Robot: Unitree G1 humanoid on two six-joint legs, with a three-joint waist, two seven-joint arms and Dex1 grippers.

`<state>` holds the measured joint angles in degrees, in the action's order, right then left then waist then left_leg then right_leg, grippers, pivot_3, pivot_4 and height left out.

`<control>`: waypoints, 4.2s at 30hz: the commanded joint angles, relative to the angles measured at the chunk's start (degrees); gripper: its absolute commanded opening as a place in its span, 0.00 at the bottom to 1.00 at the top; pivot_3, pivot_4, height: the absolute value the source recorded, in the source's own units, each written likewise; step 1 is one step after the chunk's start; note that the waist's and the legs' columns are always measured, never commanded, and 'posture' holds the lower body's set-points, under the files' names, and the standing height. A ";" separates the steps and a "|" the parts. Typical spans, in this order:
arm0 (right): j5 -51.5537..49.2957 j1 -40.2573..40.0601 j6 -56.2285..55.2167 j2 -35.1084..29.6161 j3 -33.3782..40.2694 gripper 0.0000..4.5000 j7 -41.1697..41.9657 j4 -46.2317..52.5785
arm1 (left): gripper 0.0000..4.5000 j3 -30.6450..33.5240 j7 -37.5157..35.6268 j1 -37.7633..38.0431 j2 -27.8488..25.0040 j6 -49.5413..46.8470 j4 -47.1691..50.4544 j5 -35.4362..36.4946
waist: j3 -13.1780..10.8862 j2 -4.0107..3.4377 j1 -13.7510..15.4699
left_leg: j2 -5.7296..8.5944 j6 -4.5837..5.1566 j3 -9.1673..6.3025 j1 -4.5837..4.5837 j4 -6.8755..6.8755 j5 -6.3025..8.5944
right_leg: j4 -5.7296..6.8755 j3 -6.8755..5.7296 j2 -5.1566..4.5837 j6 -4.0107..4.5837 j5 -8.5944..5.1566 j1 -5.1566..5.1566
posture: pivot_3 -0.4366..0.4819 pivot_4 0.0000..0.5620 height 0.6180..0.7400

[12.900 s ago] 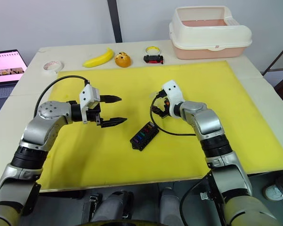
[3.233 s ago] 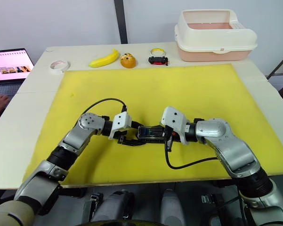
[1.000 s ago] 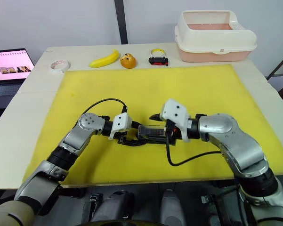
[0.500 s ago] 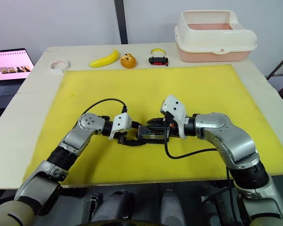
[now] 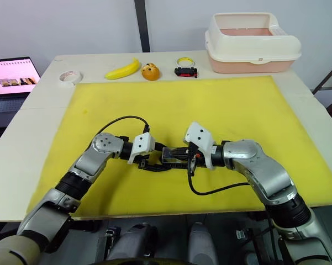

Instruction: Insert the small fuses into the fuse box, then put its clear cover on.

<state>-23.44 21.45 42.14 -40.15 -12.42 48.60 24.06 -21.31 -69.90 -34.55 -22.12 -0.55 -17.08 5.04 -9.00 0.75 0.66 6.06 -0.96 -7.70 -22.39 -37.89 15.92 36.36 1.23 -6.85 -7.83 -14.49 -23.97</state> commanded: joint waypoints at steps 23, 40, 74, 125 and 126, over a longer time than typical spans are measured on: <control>0.03 -6.84 11.63 -3.40 -2.71 0.01 -5.68 0.14 | 0.57 -0.09 -0.38 -0.52 0.38 0.90 -1.24 -1.13 | 0.32 0.05 0.10 | 0.00 0.54 -0.20 0.58 0.01 0.34 | -0.31 -0.22 0.00 -0.01 -0.02 0.80 | 0.48 0.27 1.00; -10.20 5.57 10.24 -3.06 8.39 0.21 0.13 3.19 | 0.57 -0.46 -0.85 0.29 0.25 1.65 -0.23 -1.14 | 0.26 0.00 0.11 | 0.00 0.54 -0.17 0.31 0.01 0.34 | -0.29 -0.19 0.00 -0.02 -0.02 0.51 | 0.48 0.27 1.00; 2.91 4.50 0.33 -6.45 -2.01 0.52 5.73 -0.17 | 0.57 -0.44 -0.65 0.57 0.16 0.91 0.53 -1.15 | 0.25 -0.01 0.00 | 0.00 0.53 -0.17 0.17 0.01 0.33 | -0.30 -0.20 -0.01 -0.02 -0.02 0.37 | 0.48 0.27 1.00; 2.38 9.11 1.54 -8.33 1.54 0.90 14.04 1.30 | 0.57 -0.75 -0.35 0.66 0.27 2.14 0.01 -1.53 | 0.24 -0.01 0.07 | 0.01 0.51 -0.17 0.13 0.01 0.33 | -0.32 -0.20 -0.01 -0.02 -0.02 0.34 | 0.48 0.27 1.00; 1.46 8.79 1.98 -8.03 2.60 0.90 13.60 1.73 | 0.57 -0.75 -0.35 0.68 0.27 2.11 0.04 -1.52 | 0.24 -0.01 0.07 | 0.01 0.51 -0.17 0.12 0.01 0.33 | -0.32 -0.20 -0.02 -0.02 -0.02 0.34 | 0.48 0.27 1.00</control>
<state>-19.97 30.02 43.66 -48.10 -12.77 62.34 23.31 -21.46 -70.15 -34.47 -21.77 1.68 -17.71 4.21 -8.76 0.73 0.73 6.07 -0.44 -7.87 -22.27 -37.88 16.25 36.05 1.03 -6.86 -7.85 -14.51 -23.64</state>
